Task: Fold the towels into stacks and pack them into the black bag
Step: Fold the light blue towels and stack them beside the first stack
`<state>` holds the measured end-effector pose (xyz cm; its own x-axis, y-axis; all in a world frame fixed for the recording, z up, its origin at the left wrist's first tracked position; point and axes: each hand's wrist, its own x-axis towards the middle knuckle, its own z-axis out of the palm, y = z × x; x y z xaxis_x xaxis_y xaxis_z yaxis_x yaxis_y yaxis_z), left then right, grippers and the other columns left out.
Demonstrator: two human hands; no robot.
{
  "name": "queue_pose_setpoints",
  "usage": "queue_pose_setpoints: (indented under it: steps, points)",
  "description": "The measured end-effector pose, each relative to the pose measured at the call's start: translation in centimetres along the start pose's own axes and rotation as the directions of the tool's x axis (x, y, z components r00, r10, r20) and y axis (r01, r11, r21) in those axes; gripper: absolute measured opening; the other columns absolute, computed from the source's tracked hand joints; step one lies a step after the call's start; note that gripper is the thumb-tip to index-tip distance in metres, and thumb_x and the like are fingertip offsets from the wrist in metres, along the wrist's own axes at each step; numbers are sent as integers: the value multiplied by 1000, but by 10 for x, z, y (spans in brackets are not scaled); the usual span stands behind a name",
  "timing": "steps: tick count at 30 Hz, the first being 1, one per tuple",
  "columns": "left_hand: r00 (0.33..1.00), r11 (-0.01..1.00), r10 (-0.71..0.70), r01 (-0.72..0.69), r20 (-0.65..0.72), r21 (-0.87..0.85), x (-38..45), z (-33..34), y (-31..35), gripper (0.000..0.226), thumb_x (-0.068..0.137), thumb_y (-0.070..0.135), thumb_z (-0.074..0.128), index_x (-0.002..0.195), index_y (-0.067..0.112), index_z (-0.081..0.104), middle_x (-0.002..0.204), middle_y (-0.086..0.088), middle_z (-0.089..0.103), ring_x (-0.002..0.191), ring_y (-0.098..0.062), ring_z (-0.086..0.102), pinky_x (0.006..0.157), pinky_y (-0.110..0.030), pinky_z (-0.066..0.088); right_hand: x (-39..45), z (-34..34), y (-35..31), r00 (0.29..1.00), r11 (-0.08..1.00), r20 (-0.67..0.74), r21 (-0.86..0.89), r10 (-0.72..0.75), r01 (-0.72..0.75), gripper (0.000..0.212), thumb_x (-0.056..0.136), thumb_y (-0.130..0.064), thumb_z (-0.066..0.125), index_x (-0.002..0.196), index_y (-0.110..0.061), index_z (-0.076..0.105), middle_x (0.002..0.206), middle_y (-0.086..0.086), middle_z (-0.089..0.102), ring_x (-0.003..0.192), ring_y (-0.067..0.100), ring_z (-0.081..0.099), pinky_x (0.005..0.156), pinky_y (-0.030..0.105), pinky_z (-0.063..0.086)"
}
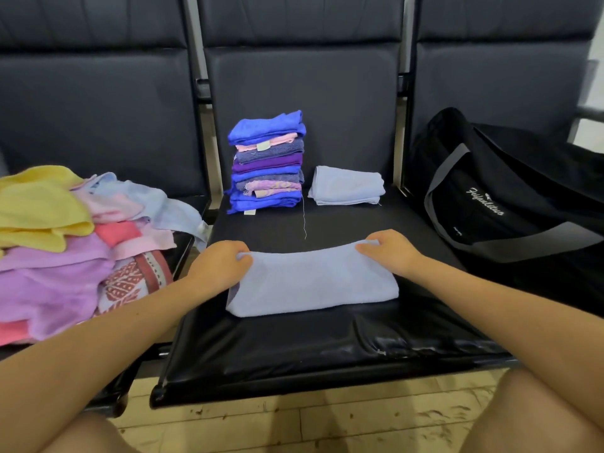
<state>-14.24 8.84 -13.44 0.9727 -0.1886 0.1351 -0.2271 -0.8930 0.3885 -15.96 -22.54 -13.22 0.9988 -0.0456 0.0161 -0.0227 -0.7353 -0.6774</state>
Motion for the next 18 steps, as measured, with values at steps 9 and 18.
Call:
queue_pose_setpoints:
  steps: [9, 18]
  points:
    - [995, 976, 9, 12, -97, 218, 29, 21, -8, 28, 91, 18, 49, 118, 21, 54, 115, -2, 49, 100, -18, 50, 71, -30, 42, 30, 27, 10, 998, 947, -8, -315, 68, -67, 28, 93, -31, 54, 117, -16, 56, 120, 7, 46, 113, 24, 48, 85, 33, 44]
    - [969, 941, 242, -224, -39, 254, 13, 38, 18, 35, 90, 28, 54, 124, 25, 57, 126, 2, 48, 118, -21, 44, 94, -34, 39, 21, 8, 6, 920, 905, 185, -325, 346, -275, 43, 78, -45, 73, 64, -17, 43, 69, -5, 46, 65, 13, 50, 53, 24, 35]
